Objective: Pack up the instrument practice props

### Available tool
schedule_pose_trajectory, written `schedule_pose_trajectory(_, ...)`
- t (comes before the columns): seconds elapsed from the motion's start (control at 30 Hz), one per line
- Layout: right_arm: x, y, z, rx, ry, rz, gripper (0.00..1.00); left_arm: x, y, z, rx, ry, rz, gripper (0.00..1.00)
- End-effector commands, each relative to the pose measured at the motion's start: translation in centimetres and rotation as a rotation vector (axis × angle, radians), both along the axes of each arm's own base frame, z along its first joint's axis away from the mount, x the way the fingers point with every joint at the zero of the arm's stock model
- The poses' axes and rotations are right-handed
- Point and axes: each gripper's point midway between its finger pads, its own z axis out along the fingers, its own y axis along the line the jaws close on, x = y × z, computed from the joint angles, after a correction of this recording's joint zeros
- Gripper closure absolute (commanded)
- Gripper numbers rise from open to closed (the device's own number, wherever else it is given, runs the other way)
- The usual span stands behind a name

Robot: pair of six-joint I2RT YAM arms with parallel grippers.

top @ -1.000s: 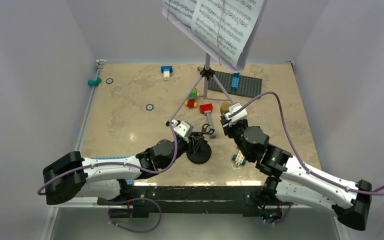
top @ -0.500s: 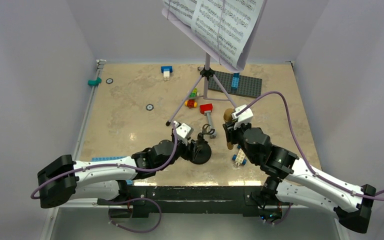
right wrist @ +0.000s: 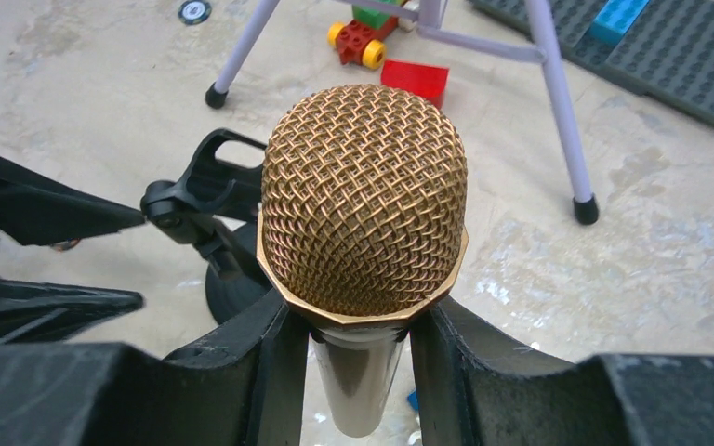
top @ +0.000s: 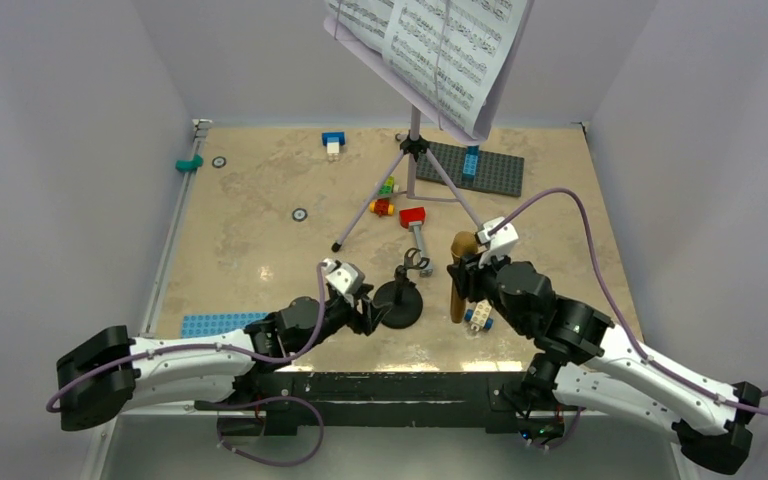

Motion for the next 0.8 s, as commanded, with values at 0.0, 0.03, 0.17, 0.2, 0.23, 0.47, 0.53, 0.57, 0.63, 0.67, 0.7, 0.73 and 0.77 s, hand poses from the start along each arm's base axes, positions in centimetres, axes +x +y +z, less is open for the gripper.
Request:
schedule_pose_trajectory(0.0,-1.2,0.9,0.5,0.096,0.065,0.044,1.00,-1.7,-1.0,-2.0,-0.021,-0.025,-0.121,0.38)
schedule_pose_trajectory(0.03,-1.4,1.1,0.3,0.102,0.076,0.055,1.00,-1.8,-1.3,-2.2,-0.018,-0.033,-0.134,0.38)
schedule_pose_trajectory(0.17,-2.1,2.0,-0.3,0.121,0.124,0.093,1.00,-1.5,-2.3,-2.5,-0.005,-0.057,-0.153,0.37)
schedule_pose_trajectory(0.2,-2.2,2.1,-0.6,0.123,0.137,0.099,1.00,-1.4,-2.5,-2.4,-0.008,-0.063,-0.152,0.37)
schedule_pose_trajectory(0.23,-2.3,2.2,-1.0,0.125,0.151,0.102,1.00,-1.3,-2.6,-2.4,-0.008,-0.068,-0.148,0.36)
schedule_pose_trajectory(0.47,-4.6,3.8,-1.6,0.247,0.221,0.223,1.00,-1.8,-2.0,-2.3,-0.034,-0.010,-0.142,0.30)
schedule_pose_trajectory(0.53,-5.8,4.7,-0.6,0.324,0.220,0.303,1.00,-2.7,-1.7,-1.5,-0.099,0.038,-0.160,0.26)
schedule_pose_trajectory(0.57,-6.4,5.1,0.0,0.367,0.220,0.338,1.00,-3.4,-1.5,-0.9,-0.136,0.052,-0.181,0.24)
schedule_pose_trajectory(0.63,-7.2,5.8,1.3,0.430,0.211,0.399,1.00,-4.7,-1.3,0.3,-0.220,0.097,-0.226,0.21)
schedule_pose_trajectory(0.67,-7.7,6.2,2.0,0.455,0.209,0.435,1.00,-5.3,-1.1,1.1,-0.266,0.119,-0.245,0.17)
schedule_pose_trajectory(0.7,-8.1,6.5,2.8,0.475,0.206,0.463,1.00,-5.8,-1.0,1.6,-0.300,0.148,-0.261,0.12)
schedule_pose_trajectory(0.73,-8.4,6.9,3.4,0.490,0.208,0.491,1.00,-6.3,-1.0,2.0,-0.320,0.170,-0.283,0.08)
schedule_pose_trajectory(0.77,-8.8,7.2,4.1,0.505,0.206,0.522,1.00,-6.6,-0.9,2.3,-0.340,0.187,-0.295,0.04)
